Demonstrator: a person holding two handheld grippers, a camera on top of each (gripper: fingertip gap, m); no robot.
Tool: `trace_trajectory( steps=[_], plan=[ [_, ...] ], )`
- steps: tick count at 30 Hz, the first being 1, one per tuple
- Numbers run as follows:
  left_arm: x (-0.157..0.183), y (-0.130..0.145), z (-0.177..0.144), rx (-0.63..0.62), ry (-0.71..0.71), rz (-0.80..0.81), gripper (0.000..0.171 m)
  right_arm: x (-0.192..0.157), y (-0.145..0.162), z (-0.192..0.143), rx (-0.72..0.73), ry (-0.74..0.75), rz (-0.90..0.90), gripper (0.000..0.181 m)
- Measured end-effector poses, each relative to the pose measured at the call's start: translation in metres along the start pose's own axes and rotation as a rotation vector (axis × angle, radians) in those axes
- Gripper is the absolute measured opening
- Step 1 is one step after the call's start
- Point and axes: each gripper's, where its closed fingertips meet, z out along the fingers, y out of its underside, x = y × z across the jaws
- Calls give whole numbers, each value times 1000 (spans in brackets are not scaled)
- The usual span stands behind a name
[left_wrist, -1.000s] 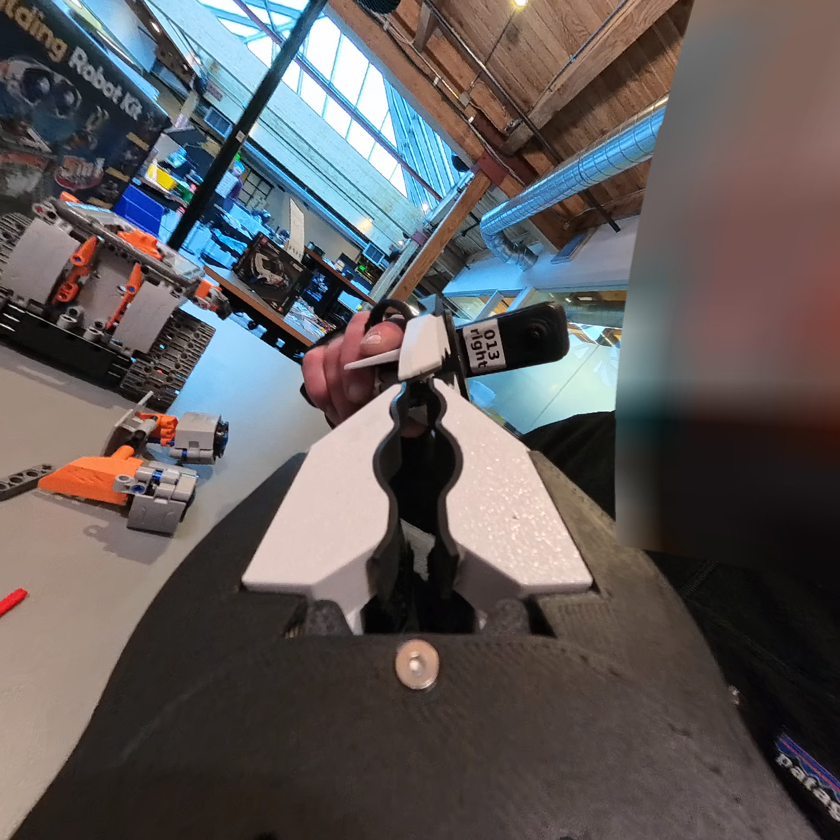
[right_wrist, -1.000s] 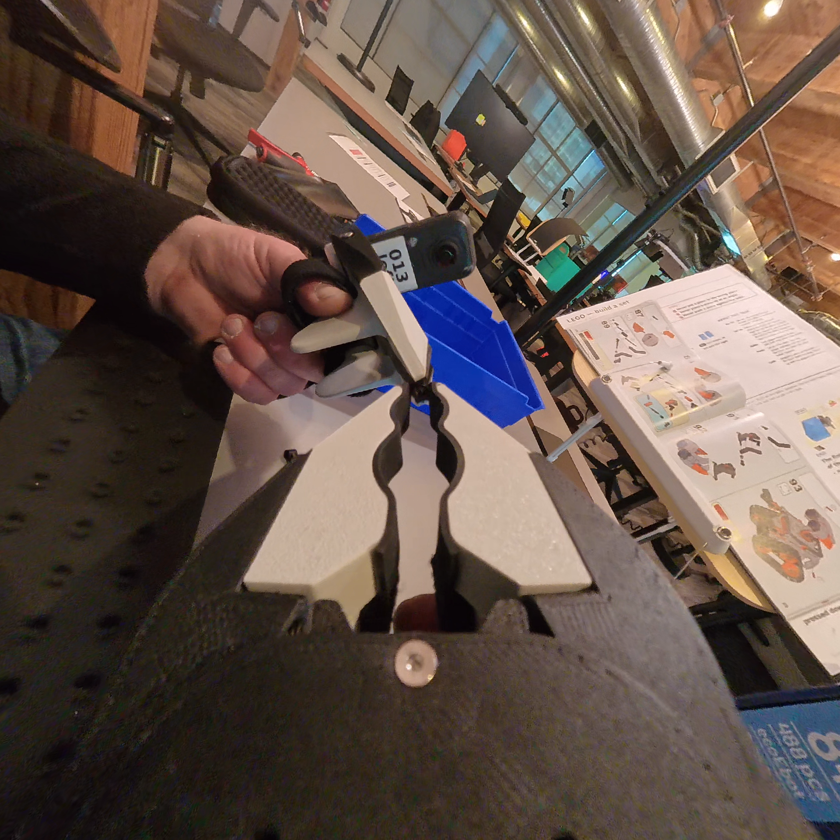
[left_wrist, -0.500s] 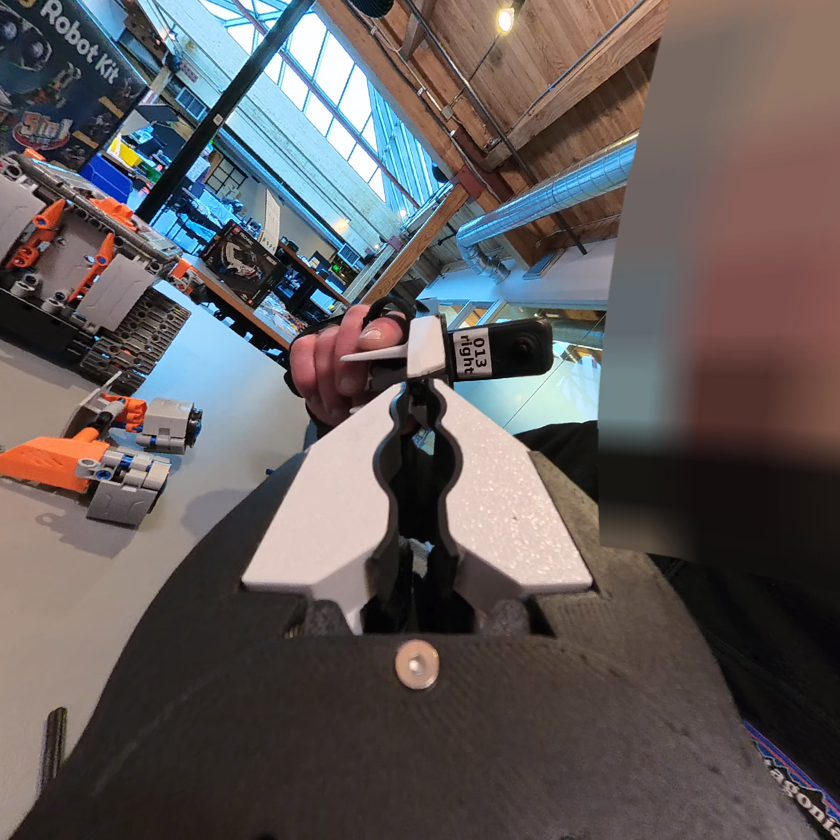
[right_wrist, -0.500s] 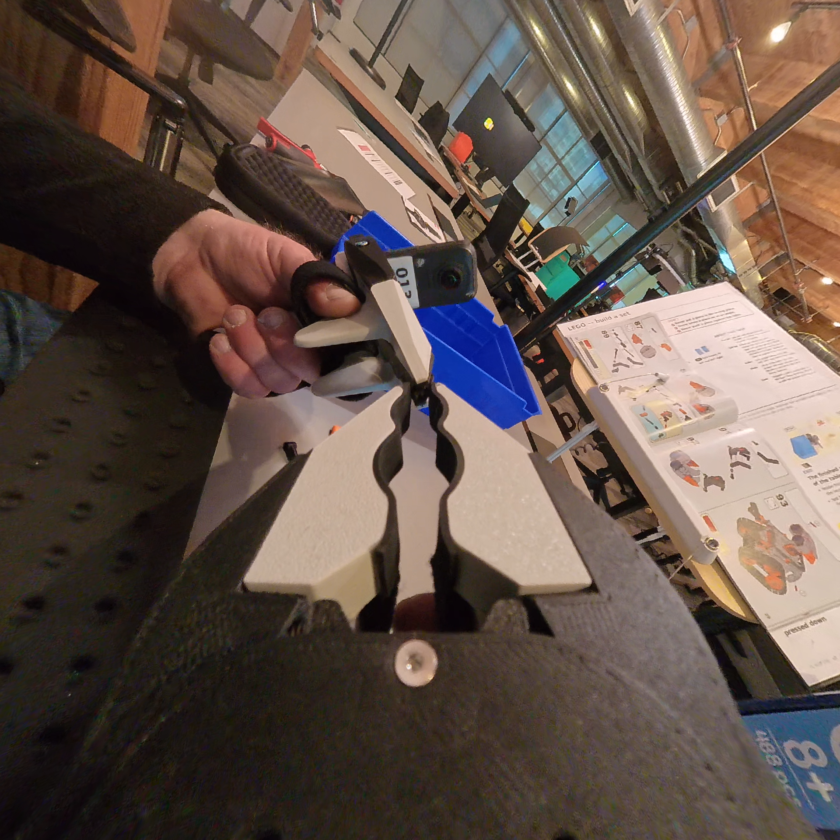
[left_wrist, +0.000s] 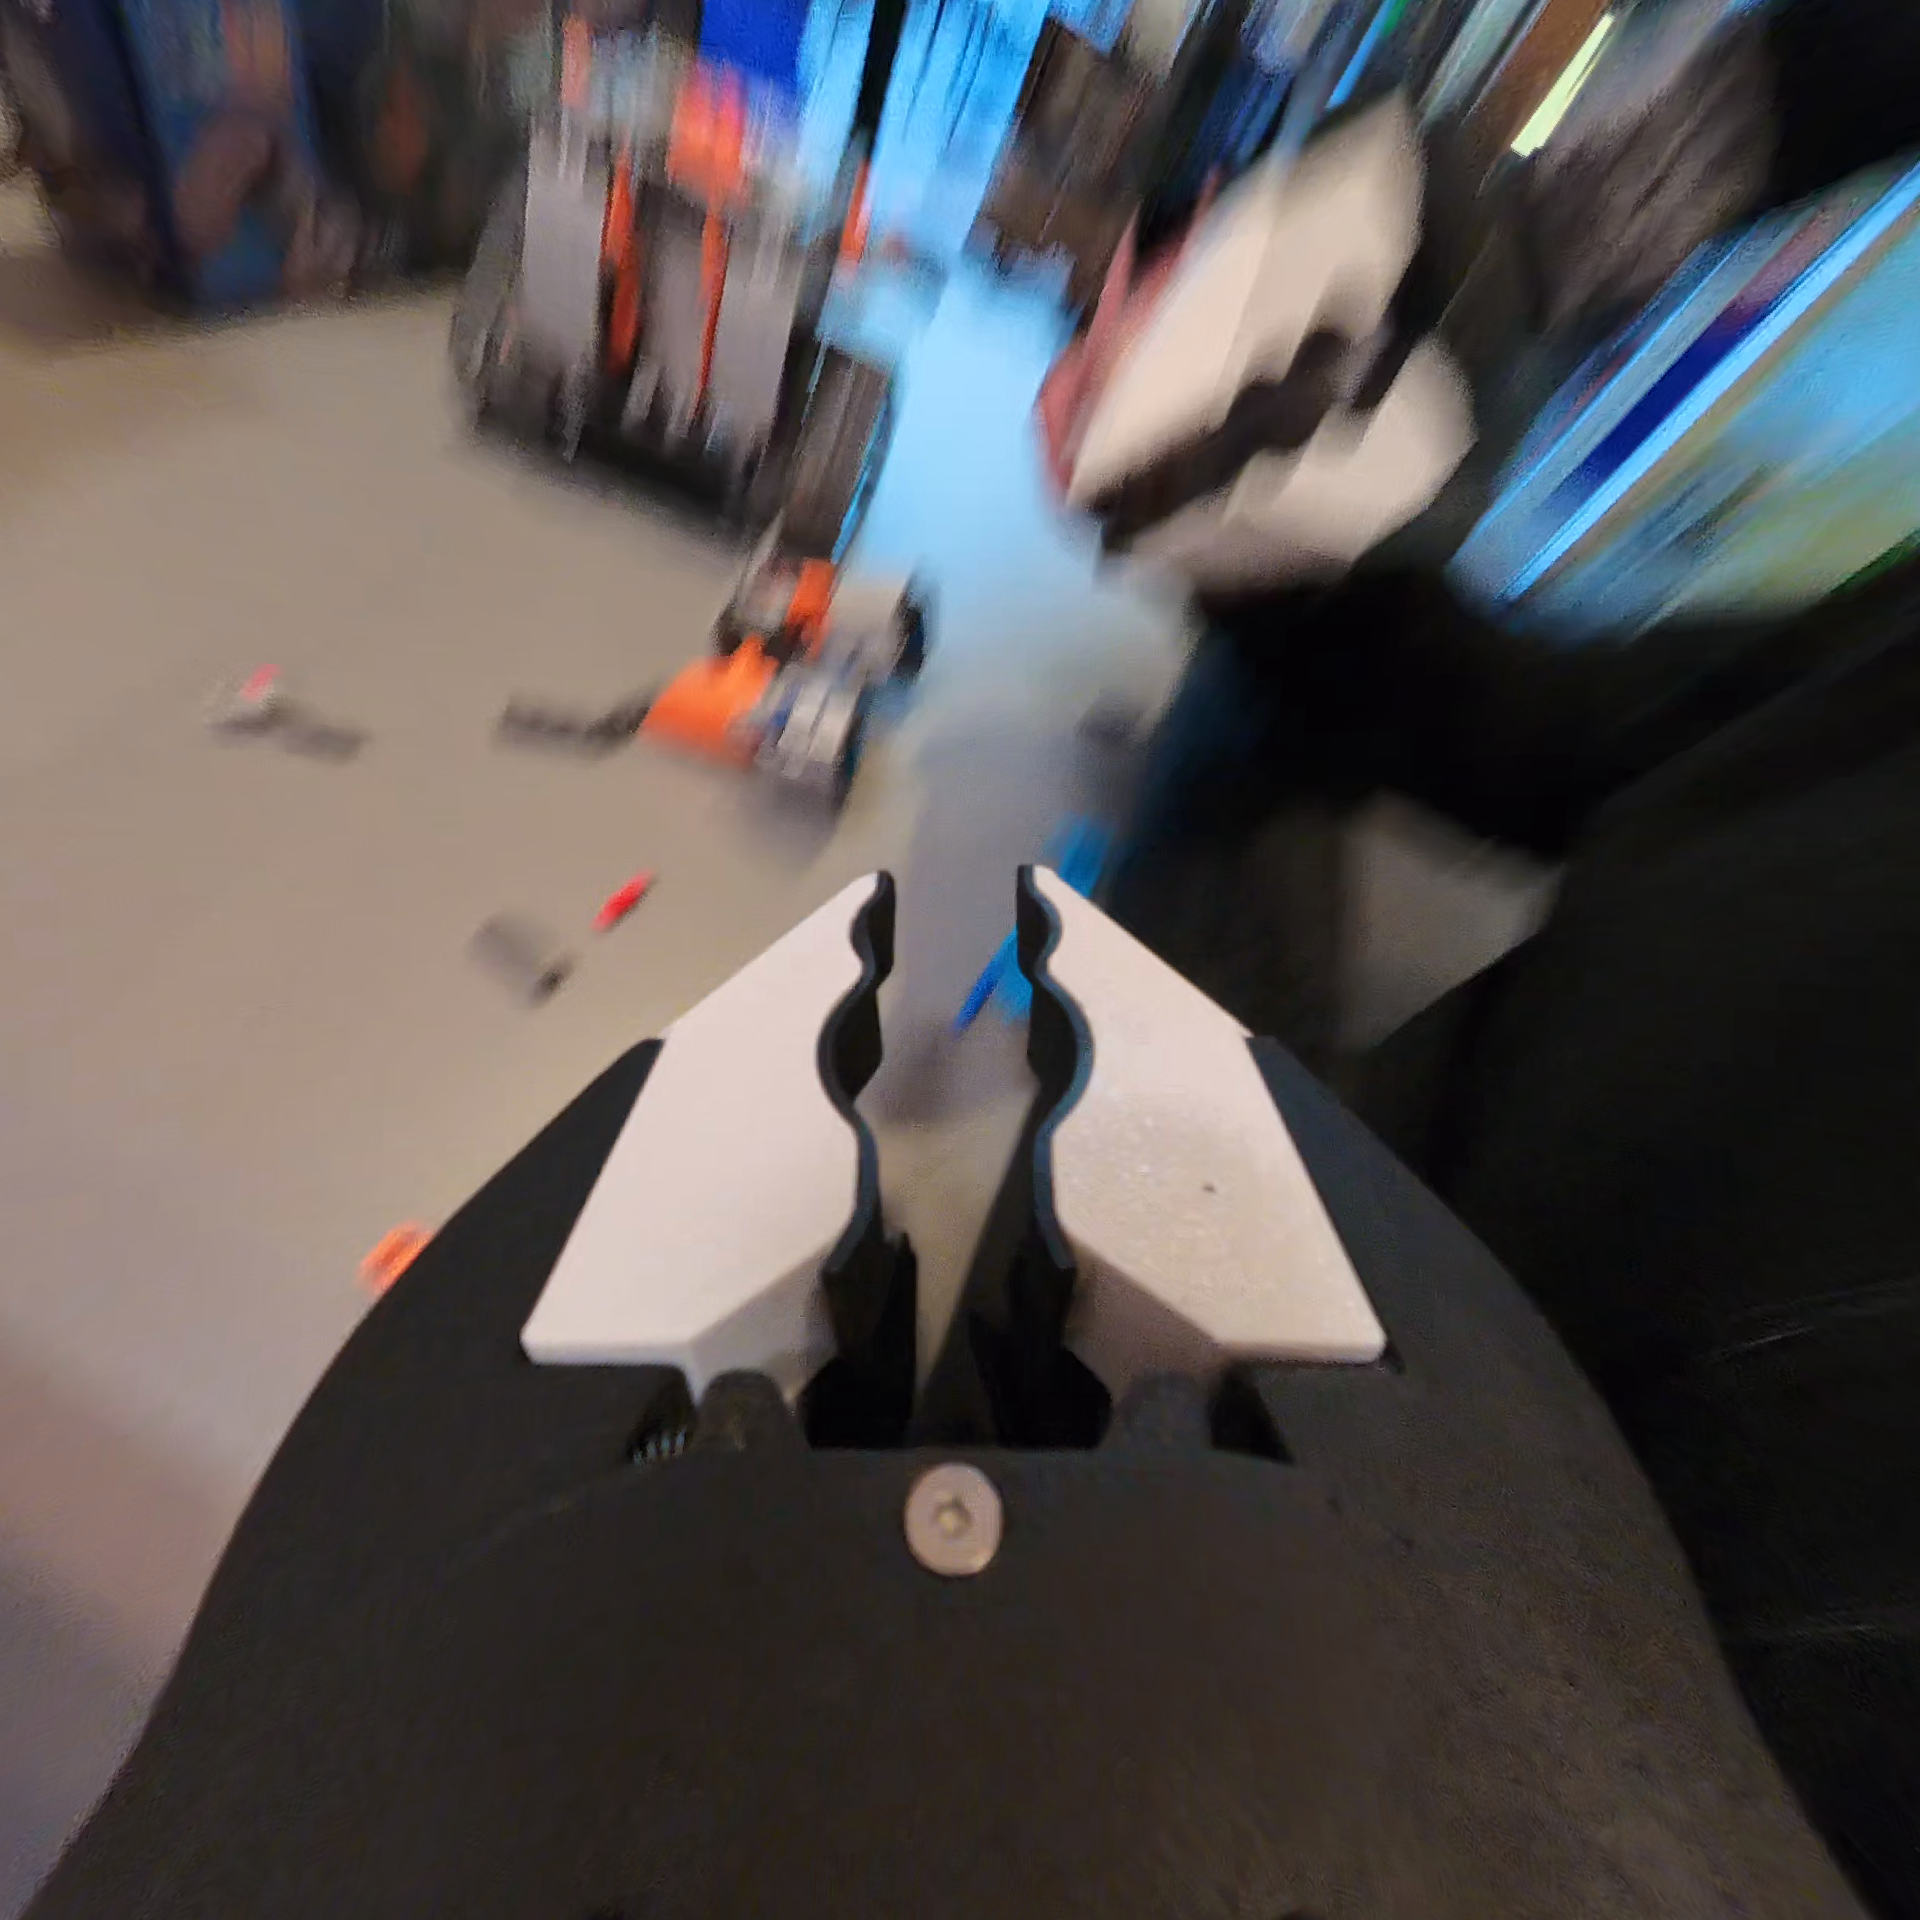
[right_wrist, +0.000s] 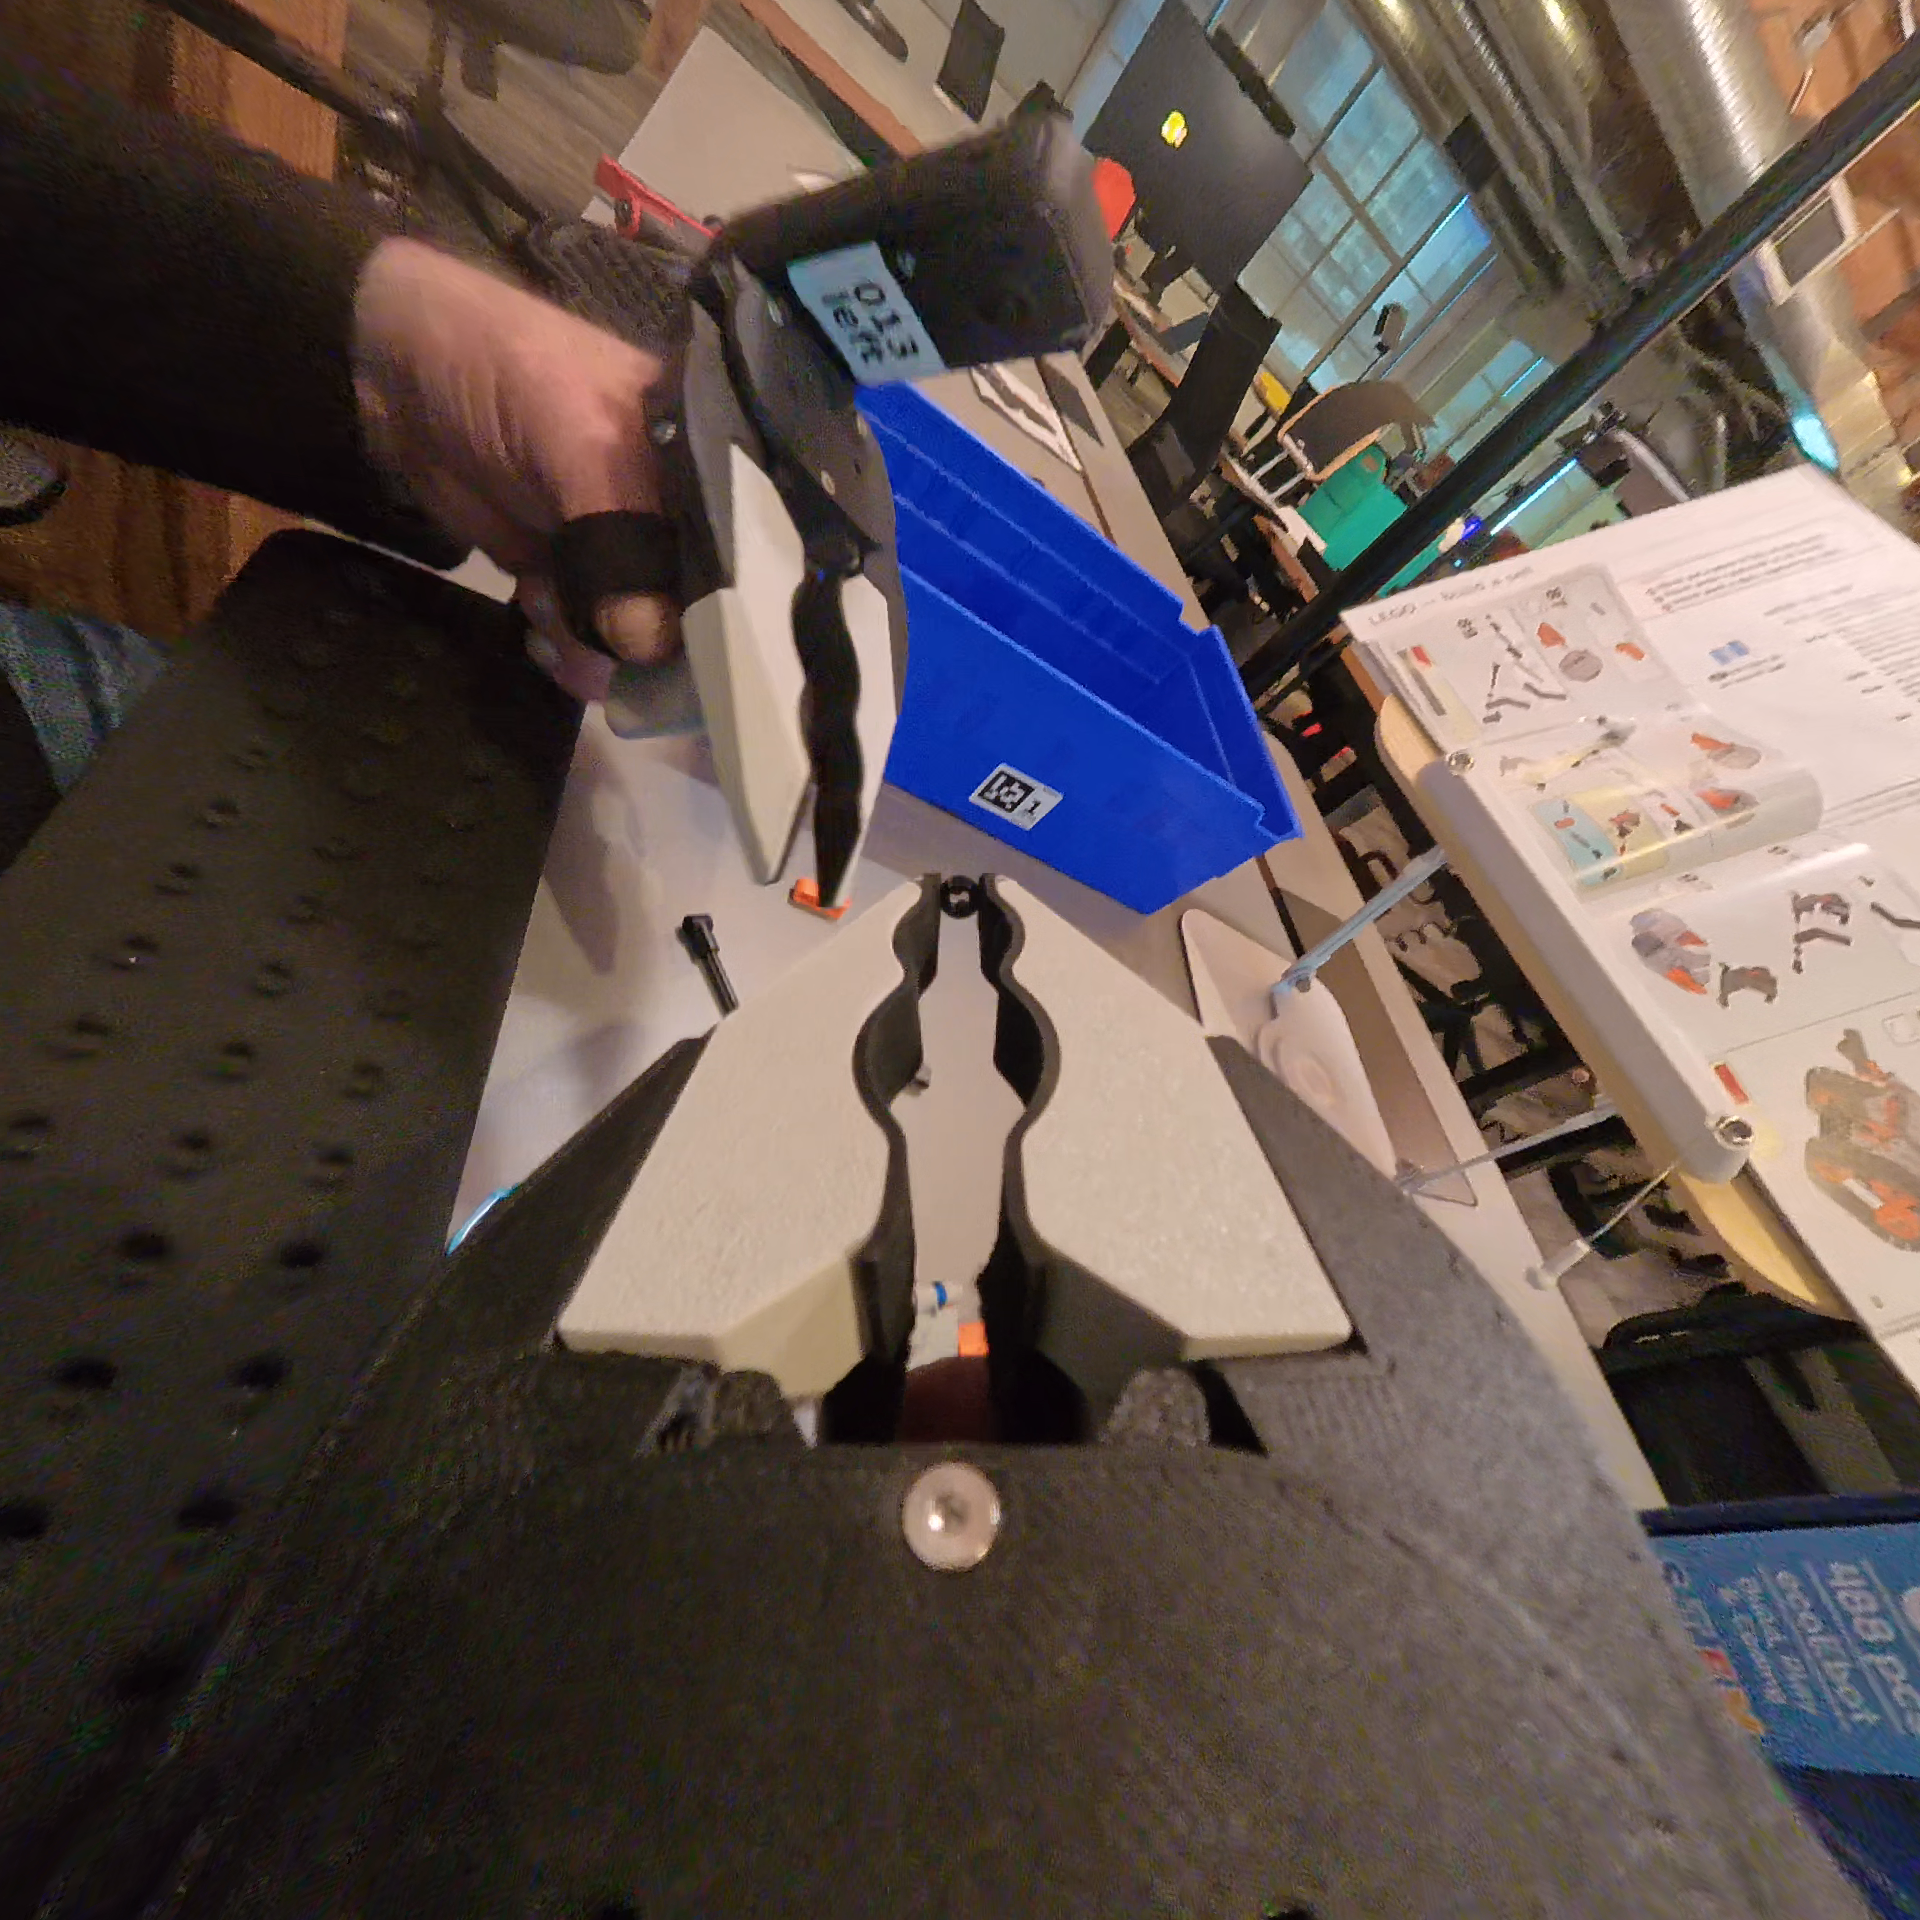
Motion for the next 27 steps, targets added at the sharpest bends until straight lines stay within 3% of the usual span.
trace_trajectory(
  steps=[4,6,9,14,19,27],
  plan=[
    [-39,49,-4,-378,-313,254,25,-6,13,3,-43,-28,14,4],
    [-50,62,-11,-489,-383,310,25,-8,18,4,-60,-38,16,4],
    [-52,80,-12,-573,-362,294,22,-10,22,4,-71,-54,32,4],
    [-50,87,-7,-572,-329,287,5,-15,27,7,-82,-86,52,4],
    [-54,86,-8,-546,-370,342,4,-21,32,8,-91,-124,94,4],
    [-18,58,0,-279,-371,528,4,-39,39,7,-66,-238,284,4]
  ],
)
